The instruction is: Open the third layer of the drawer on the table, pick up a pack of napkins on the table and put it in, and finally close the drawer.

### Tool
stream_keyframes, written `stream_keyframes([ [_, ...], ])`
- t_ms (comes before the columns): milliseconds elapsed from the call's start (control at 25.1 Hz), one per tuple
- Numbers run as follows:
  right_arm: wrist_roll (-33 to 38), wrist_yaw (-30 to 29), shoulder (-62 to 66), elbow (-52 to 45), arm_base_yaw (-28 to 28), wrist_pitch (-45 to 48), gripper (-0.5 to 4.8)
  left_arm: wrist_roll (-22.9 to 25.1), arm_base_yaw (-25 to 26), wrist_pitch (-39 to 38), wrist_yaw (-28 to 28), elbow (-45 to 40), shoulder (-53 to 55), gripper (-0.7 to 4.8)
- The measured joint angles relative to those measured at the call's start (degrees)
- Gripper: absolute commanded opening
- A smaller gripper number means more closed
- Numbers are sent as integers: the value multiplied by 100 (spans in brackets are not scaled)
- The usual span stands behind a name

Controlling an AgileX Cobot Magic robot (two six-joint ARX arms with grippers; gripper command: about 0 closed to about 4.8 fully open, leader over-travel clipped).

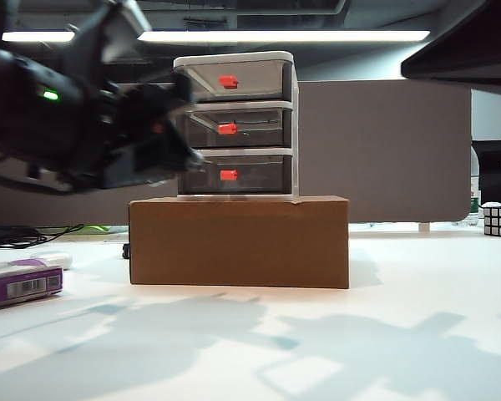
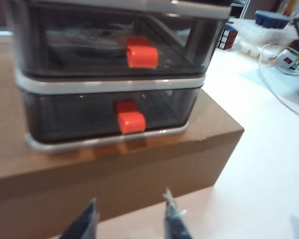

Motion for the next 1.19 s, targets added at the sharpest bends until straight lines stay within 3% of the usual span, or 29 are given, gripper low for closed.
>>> stream_keyframes([
  [119, -22, -31, 426, 44, 63, 9, -6, 0, 2, 98, 129, 398, 656, 183],
  [358, -24, -42, 553, 48, 72, 15, -6, -22, -28, 522, 116, 514, 660, 175],
  [398, -24, -42, 553, 48, 72, 33, -6, 22, -77, 518, -33, 529, 680, 175],
  [517, -28, -42, 564, 48, 74, 275, -6, 334, -435, 522, -1257, 754, 1084, 176],
  [716, -33, -33, 577, 79, 74, 483, -6, 402, -817, 553, -2507, 1115, 1565, 180],
  [1194, -33, -28, 616, 79, 72, 481, -6, 402, -802, 632, -2649, 1666, 2065, 180],
])
